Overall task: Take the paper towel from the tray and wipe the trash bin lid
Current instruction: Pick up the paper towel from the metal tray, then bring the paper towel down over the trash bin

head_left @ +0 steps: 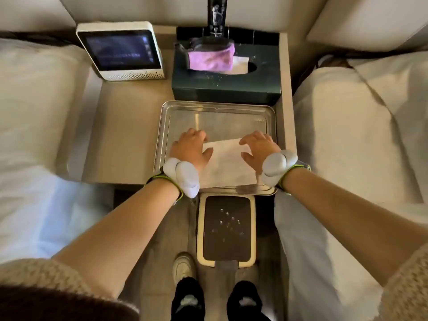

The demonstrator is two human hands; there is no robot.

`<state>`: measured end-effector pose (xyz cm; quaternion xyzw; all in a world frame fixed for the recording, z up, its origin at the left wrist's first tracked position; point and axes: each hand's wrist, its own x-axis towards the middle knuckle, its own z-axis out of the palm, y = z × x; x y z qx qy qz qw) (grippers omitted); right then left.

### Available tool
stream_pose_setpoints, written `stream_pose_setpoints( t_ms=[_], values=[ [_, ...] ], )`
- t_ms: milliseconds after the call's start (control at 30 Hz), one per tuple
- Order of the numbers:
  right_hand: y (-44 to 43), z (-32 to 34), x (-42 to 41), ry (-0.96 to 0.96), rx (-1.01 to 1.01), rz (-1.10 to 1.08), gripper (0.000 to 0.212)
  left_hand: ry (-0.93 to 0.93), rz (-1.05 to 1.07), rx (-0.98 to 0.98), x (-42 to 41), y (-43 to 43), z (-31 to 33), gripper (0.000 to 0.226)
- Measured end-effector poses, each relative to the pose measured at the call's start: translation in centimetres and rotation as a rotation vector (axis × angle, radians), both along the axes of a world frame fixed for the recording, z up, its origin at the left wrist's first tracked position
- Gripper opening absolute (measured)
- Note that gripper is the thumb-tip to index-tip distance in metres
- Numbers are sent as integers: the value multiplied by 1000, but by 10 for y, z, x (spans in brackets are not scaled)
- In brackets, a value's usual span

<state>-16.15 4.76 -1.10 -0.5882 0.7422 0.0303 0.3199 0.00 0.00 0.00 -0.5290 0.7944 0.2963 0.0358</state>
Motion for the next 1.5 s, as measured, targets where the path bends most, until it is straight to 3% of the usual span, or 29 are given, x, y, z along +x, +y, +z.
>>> stream_pose_setpoints(
  t_ms=[267,367,567,800,1233,1500],
  values=[
    [-19,-28,-4,81,-58,13,29,-104,-12,-42,-5,-15,-30,23],
    [-16,-28,-3,78,9,31,22,-65,14,55,-5,-15,-32,18],
    [34,-8,1,-203,-74,76,16,81,19,97,16,16,-16,10],
    [97,-13,10,-304,96,34,19,118,-28,137,36,80,-12,6],
    [169,-111,28,-294,287,-2,18,-27,8,510,55,151,-124,11],
    [160,-170,27,-308,218,-40,21,59,56,495,49,135,-182,13]
  ],
)
